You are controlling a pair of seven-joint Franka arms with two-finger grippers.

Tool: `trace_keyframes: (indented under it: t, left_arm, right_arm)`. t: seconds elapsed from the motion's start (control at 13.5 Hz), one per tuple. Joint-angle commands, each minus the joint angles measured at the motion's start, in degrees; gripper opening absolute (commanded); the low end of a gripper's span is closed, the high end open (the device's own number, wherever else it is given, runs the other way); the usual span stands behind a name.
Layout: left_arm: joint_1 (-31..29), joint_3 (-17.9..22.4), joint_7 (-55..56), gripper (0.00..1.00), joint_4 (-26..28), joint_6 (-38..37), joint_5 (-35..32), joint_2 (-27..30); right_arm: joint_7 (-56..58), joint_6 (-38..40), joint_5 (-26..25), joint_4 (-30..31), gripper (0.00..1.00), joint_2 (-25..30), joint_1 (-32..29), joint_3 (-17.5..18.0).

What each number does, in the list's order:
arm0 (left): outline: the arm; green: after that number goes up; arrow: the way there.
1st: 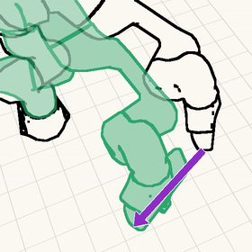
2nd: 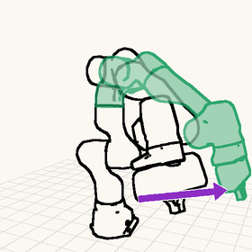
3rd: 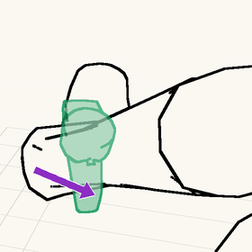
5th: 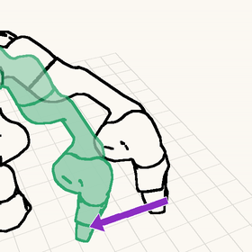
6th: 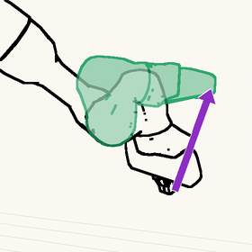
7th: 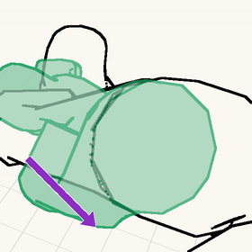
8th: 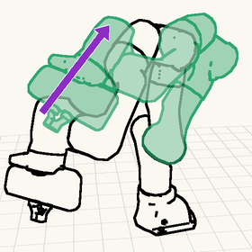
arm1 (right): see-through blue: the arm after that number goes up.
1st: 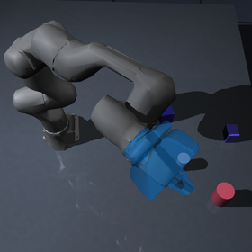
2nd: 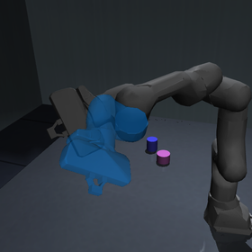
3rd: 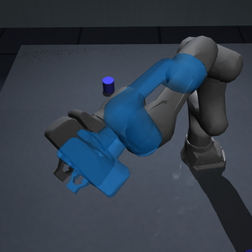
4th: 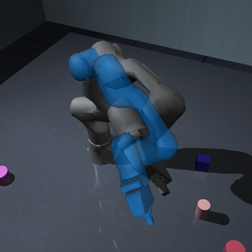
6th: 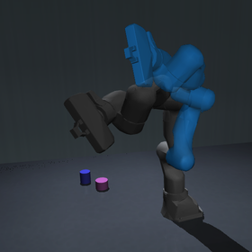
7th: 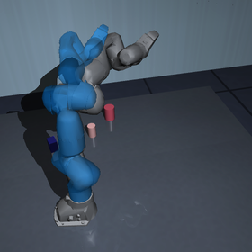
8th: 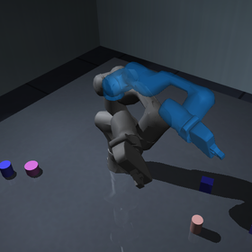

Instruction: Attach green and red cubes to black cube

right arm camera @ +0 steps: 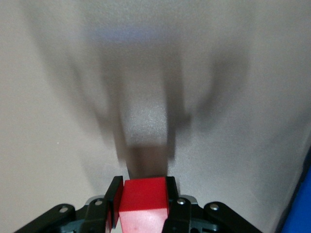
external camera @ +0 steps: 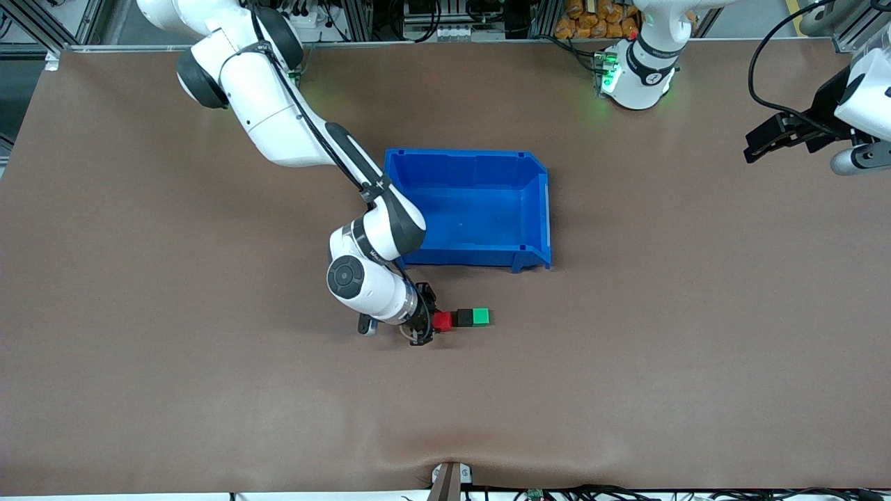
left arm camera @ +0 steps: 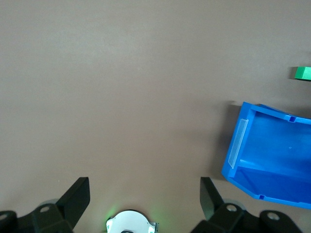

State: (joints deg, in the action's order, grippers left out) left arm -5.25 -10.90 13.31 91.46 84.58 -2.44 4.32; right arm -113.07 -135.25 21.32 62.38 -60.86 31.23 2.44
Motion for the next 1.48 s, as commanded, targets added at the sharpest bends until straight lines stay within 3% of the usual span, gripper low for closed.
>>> trace_keyframes:
  t: [0.0,0.89,0.96,1.11,1.19,1.41]
  left_arm:
    - [-0.2,-0.2,-0.3,1.0,0.2,-0.2,0.4,1.0]
    - [-0.3,-0.2,-0.3,1.0,0.2,-0.2,0.4,0.9]
    - [-0.2,-0.2,-0.3,1.0,0.2,-0.2,0.4,0.8]
    - [-0.1,-0.2,-0.3,1.0,0.1,0.0,0.4,0.6]
    - [0.0,-0.2,-0.3,1.0,0.1,0.1,0.4,0.6]
    - [0.1,-0.2,-0.3,1.0,0.2,0.4,0.4,0.3]
  right_arm:
    - [-1.0,-0.3,0.8,-2.2,0.0,-1.7,0.5,-0.1]
    - [-1.3,-1.3,0.8,-2.2,0.01,-2.6,1.0,-0.1]
    - [-1.5,-1.2,0.8,-2.2,0.04,-2.6,1.0,-0.1]
    - [-1.5,-1.2,0.8,-2.2,0.24,-2.6,1.1,-0.1]
    - [-1.5,-1.2,0.8,-2.2,0.27,-2.6,1.1,-0.1]
    - [-1.5,-0.9,0.7,-2.1,0.49,-2.5,1.2,-0.2]
